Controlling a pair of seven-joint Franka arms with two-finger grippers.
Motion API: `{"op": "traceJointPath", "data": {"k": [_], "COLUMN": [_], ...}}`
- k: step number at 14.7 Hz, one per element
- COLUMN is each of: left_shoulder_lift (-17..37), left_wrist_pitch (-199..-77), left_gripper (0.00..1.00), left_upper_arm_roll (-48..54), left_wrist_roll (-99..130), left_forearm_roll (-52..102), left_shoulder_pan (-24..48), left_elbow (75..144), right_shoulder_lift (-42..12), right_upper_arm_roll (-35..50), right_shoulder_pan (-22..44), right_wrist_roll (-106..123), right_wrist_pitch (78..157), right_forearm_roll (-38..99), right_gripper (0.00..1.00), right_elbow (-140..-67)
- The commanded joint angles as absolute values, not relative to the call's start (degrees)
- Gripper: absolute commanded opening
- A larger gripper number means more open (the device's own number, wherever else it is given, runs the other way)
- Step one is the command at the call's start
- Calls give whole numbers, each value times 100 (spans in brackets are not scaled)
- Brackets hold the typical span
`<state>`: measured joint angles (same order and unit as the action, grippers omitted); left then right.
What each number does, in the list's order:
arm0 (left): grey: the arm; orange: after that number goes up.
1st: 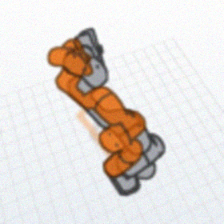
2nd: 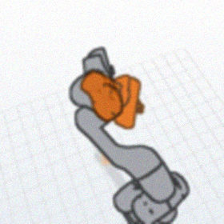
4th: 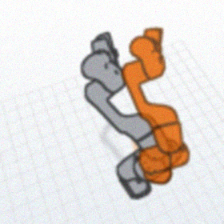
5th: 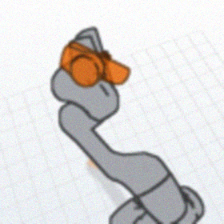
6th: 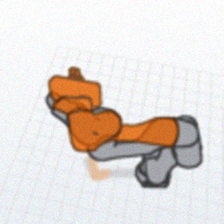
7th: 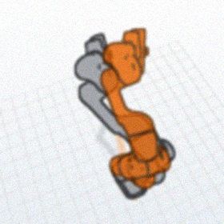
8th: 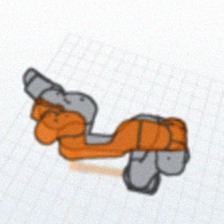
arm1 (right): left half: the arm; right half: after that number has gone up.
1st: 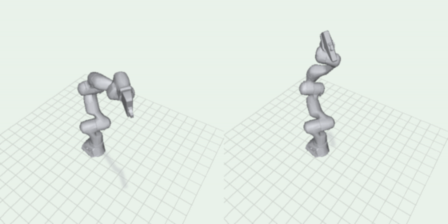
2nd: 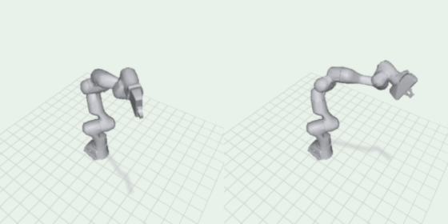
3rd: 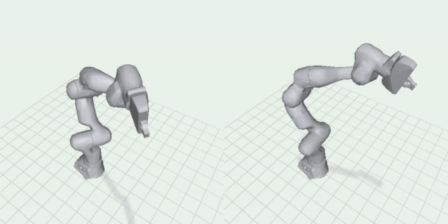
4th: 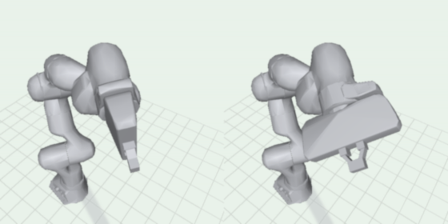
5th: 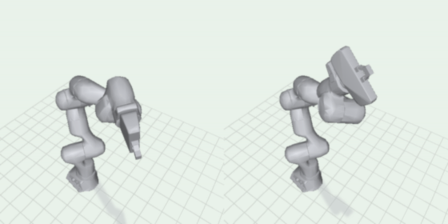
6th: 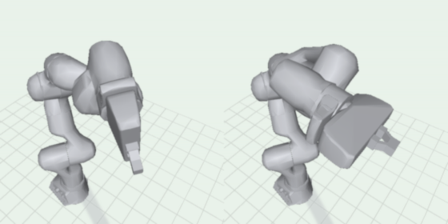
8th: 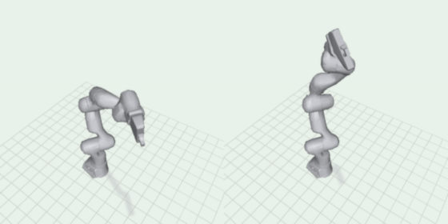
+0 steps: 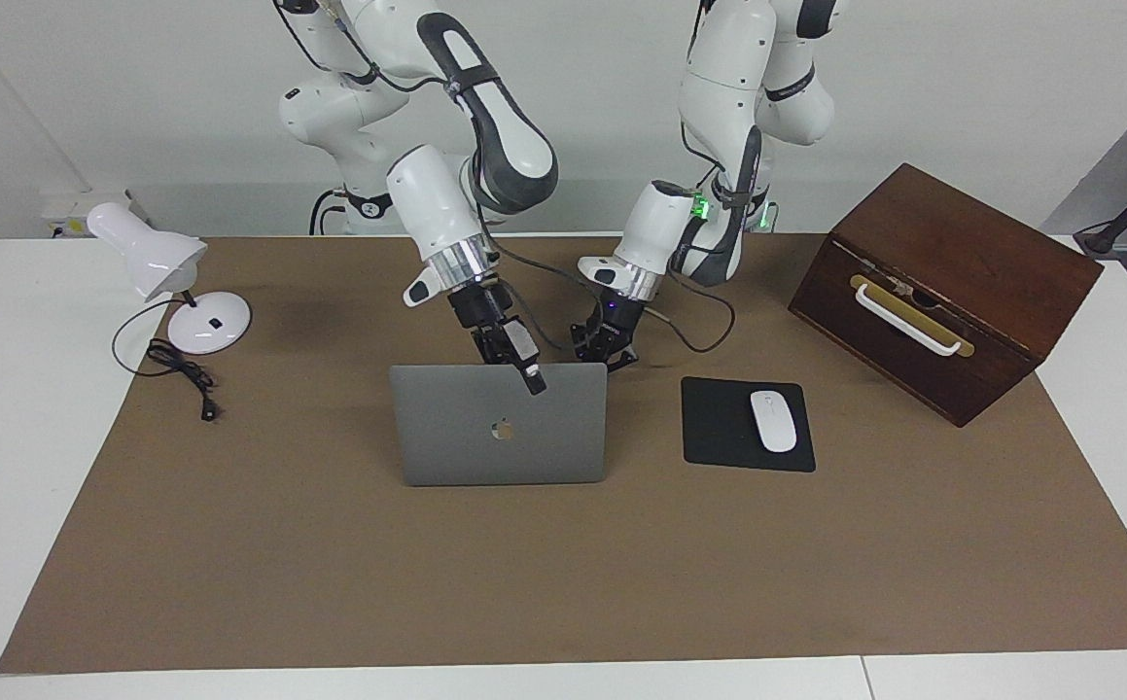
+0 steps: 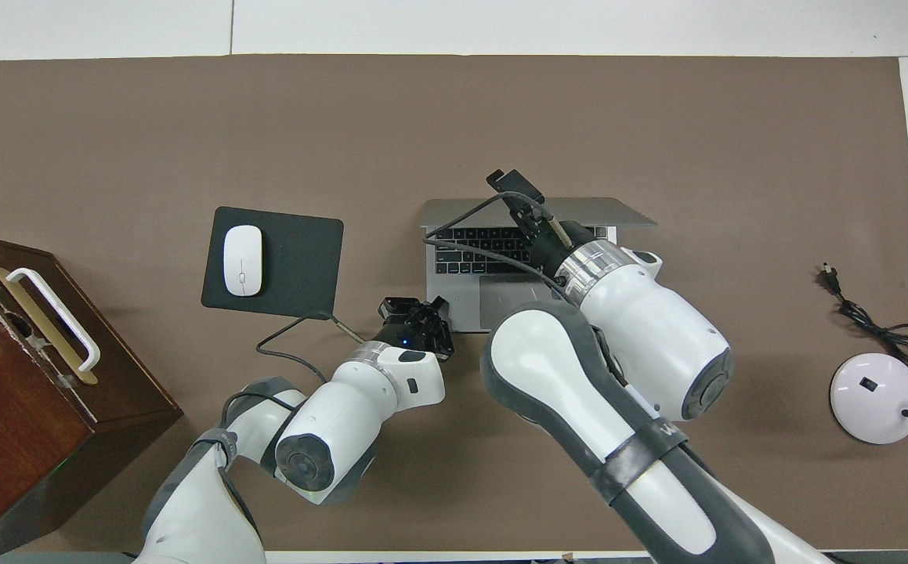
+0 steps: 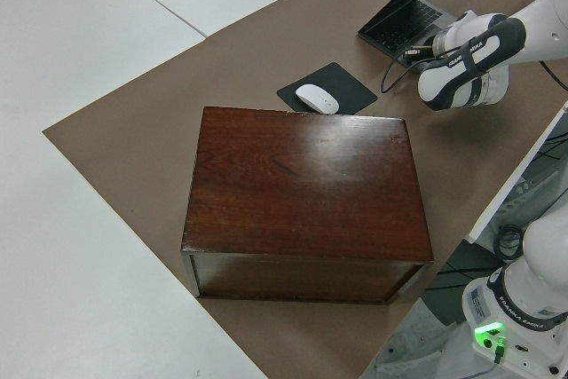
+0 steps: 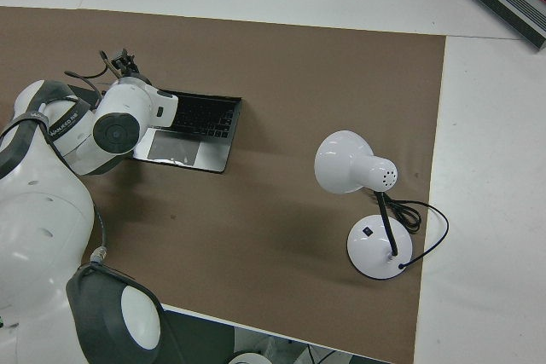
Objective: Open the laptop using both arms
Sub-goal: 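Lift the laptop lid upward with the right gripper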
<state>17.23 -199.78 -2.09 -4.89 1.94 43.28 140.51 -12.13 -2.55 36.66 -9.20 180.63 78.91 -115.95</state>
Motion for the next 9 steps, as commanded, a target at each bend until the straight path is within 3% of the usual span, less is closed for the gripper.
{"op": "traceJointPath", "data": {"k": [1, 9], "left_shoulder_lift": [2074, 2074], "left_wrist_pitch": [-20057, -20057], "left_gripper": [0, 0], "left_upper_arm_roll": [-255, -255], "left_wrist_roll": [-483, -483], "left_forearm_roll": [62, 26], "left_shoulder_pan": [4289, 4271], "left_elbow": [13878, 13878], "right_shoulder_lift": [-1397, -1678], "right_upper_arm_roll": [-237, -237], "right_shoulder_pan": [3463, 2989], "right_wrist_roll": [-756, -765], "right_wrist_pitch": [17895, 17509], "right_forearm_roll": [7717, 6979], "right_gripper": [100, 100], "right_elbow": [-11242, -10627]}}
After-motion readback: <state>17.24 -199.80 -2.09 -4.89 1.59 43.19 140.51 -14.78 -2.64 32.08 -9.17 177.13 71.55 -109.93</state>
